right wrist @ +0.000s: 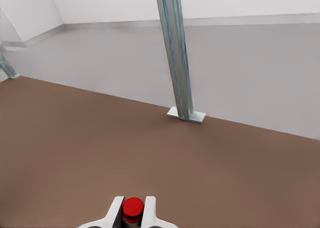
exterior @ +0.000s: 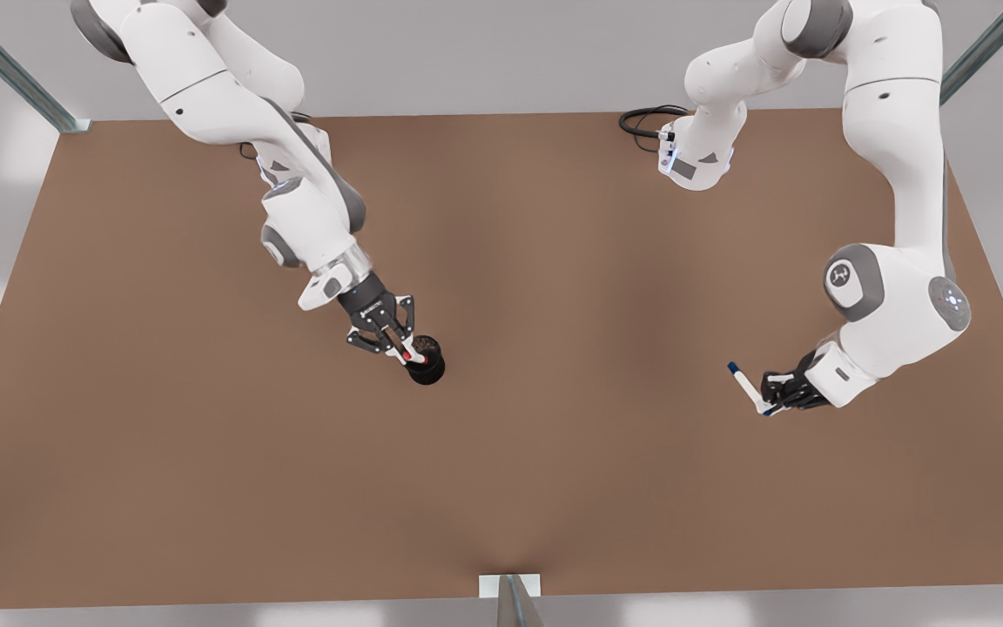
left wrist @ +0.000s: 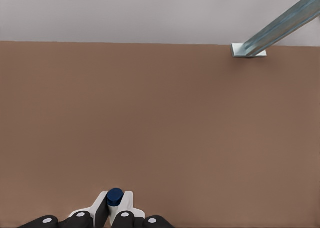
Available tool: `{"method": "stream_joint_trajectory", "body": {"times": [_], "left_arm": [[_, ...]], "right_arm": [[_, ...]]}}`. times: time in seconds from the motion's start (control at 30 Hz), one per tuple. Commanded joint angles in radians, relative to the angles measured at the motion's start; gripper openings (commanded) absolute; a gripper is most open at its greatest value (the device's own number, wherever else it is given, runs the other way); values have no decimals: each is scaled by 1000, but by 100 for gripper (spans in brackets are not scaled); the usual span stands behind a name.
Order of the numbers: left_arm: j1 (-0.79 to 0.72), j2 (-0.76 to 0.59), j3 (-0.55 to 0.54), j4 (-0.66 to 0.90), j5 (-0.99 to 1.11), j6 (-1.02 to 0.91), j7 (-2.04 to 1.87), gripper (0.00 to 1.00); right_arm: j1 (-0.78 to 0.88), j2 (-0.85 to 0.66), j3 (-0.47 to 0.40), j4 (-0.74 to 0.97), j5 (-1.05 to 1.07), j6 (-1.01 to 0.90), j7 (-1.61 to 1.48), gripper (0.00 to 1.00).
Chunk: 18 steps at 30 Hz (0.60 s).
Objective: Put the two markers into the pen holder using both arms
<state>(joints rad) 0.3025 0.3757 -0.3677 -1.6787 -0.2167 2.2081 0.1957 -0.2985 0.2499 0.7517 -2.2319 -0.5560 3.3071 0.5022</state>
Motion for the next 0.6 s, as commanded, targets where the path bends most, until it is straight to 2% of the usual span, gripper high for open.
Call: {"method": "stream_joint_trajectory", "body": {"times": [0.0,0.13,0.2,0.4,0.43,0.47,0.53,0.57], "left_arm": [[0,-1,0,2,-16,-54,-84,21],[-6,-1,0,14,-15,-110,-71,21],[-29,0,0,11,-16,-125,-81,21],[-42,9,1,7,-18,-133,-79,21],[-43,9,0,13,-20,-133,-81,21],[-65,14,-28,86,-75,-143,-73,21],[-178,68,-45,209,-76,-139,-67,21],[-244,118,-45,295,-107,-114,-67,21]], "right_arm": [[4,0,-3,0,-55,12,64,21],[19,55,-6,-5,-59,11,64,21],[19,106,-40,-9,-82,9,64,99],[9,108,-43,12,-90,-6,58,100],[-1,97,-46,75,-104,-119,53,100],[-4,91,-26,213,-113,-381,59,100],[-17,85,104,534,-35,-1053,56,100],[-37,86,150,636,42,-1276,59,100]]}}
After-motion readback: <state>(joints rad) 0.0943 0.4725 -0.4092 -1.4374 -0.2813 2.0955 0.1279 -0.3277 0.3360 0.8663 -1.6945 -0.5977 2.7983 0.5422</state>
